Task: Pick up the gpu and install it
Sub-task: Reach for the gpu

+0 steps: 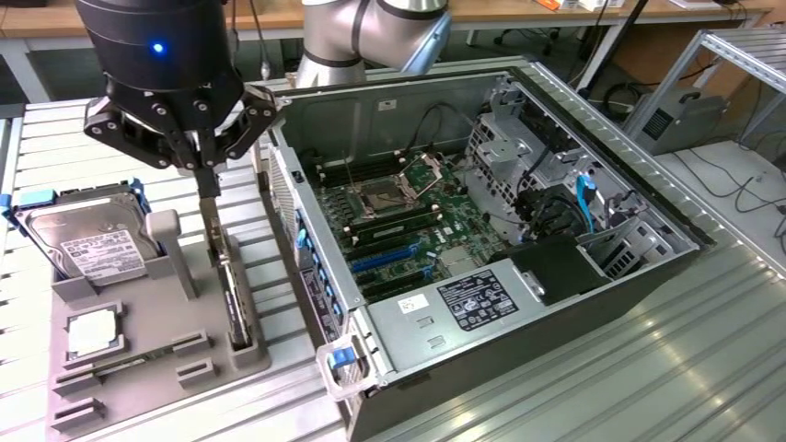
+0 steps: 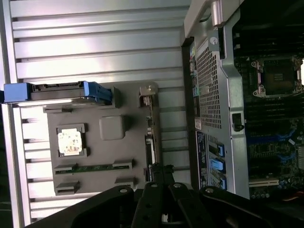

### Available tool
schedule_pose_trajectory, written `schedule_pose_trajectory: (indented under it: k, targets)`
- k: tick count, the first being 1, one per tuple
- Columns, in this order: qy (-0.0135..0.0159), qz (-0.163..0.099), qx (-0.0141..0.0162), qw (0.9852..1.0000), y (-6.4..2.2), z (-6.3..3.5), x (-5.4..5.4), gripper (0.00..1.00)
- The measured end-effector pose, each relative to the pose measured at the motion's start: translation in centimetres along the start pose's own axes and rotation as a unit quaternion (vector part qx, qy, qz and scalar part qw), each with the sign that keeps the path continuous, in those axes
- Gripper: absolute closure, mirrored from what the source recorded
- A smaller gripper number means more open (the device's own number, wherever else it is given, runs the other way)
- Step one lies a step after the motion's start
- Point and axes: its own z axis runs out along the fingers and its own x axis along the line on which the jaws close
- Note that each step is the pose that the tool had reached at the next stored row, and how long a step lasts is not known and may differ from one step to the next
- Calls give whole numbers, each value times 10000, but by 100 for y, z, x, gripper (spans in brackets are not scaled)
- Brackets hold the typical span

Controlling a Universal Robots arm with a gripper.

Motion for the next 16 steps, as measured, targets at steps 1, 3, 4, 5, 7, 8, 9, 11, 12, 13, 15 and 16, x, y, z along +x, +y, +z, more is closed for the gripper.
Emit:
schedule_pose_trajectory:
  k: [1, 3, 4, 5, 7, 8, 9, 11, 12, 13, 15, 16]
  targets:
    - [0, 0, 0, 10000, -16, 0, -1, 89]
    - [0, 0, 0, 10000, -59, -2, -4, 89]
    - [0, 0, 0, 10000, -81, -3, -6, 89]
    - [0, 0, 0, 10000, -109, -4, -8, 89]
    - [0, 0, 0, 10000, -152, -6, -10, 89]
    - [0, 0, 0, 10000, -166, -7, -7, 89]
    - [0, 0, 0, 10000, -176, -7, -1, 89]
    - [-1, 0, 0, 10000, -194, -8, 10, 89]
    - [0, 0, 0, 10000, -200, -9, 15, 89]
    - [0, 0, 0, 10000, -209, -9, 22, 89]
    - [0, 0, 0, 10000, -226, -10, 37, 89]
    - [-1, -1, 0, 10000, -228, -10, 41, 89]
